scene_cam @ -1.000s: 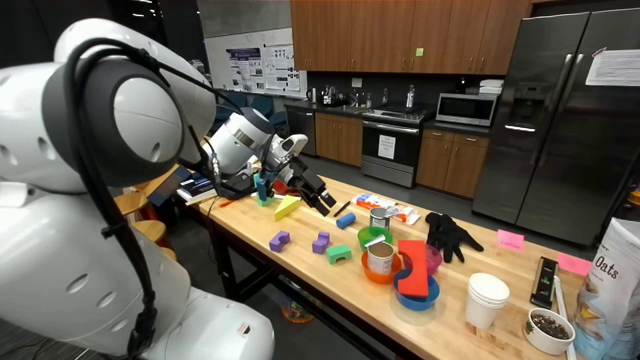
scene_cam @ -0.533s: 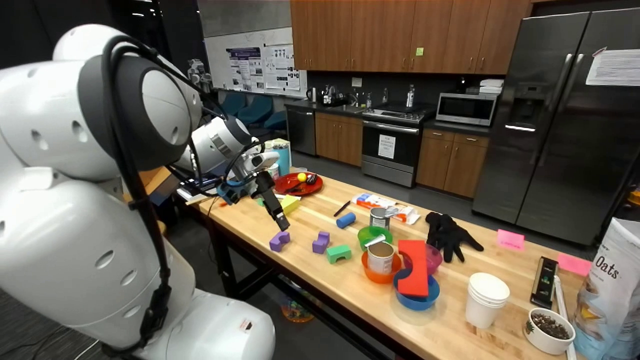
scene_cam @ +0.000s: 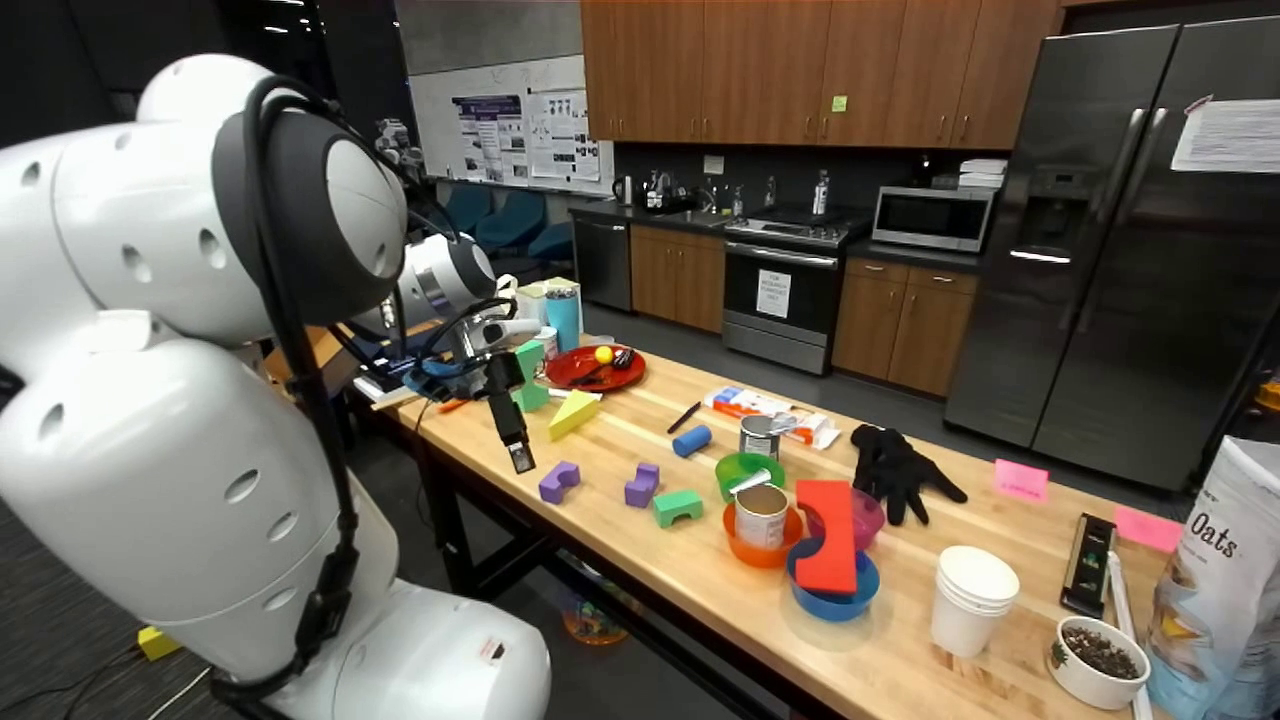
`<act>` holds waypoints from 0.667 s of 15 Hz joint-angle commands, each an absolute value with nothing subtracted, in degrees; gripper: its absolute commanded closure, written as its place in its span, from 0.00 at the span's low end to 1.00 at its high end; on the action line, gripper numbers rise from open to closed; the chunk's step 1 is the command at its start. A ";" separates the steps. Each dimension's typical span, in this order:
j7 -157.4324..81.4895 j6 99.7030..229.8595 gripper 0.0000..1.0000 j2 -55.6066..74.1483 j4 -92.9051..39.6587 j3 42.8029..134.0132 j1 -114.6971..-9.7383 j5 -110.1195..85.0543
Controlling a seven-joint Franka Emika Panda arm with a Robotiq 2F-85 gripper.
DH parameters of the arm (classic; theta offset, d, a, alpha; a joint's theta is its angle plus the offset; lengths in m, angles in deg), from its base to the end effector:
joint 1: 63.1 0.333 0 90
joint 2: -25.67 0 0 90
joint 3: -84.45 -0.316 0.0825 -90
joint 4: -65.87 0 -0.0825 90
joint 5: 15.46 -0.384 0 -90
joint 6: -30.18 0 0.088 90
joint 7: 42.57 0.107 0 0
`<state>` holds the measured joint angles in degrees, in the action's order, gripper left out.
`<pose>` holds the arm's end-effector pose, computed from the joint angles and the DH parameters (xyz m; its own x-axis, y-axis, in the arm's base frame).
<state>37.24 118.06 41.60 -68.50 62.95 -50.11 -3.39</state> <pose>0.3358 0.2057 0.4091 0.7373 -0.6502 0.1830 -0.6214 -0.5466 0.5613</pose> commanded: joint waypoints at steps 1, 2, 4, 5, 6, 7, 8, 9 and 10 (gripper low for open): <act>40.63 114.75 0.00 40.90 -66.23 62.79 -49.46 -8.20; 41.62 112.61 0.00 40.82 -65.38 62.50 -49.41 -9.30; 42.94 108.56 0.00 40.64 -64.10 62.13 -49.26 -10.81; 43.47 106.61 0.00 40.59 -63.40 62.06 -49.26 -11.52; 43.73 104.99 0.00 40.53 -62.93 62.04 -49.27 -11.88; 43.47 103.84 0.00 40.69 -63.04 62.18 -49.30 -11.86; 42.57 106.60 0.00 40.97 -64.21 62.17 -49.15 -10.66; 42.60 105.60 0.00 40.97 -63.93 62.16 -49.16 -10.79; 42.61 105.20 0.00 40.96 -63.83 62.16 -49.16 -10.82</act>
<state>42.48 105.26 41.05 -63.90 61.72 -49.65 -10.89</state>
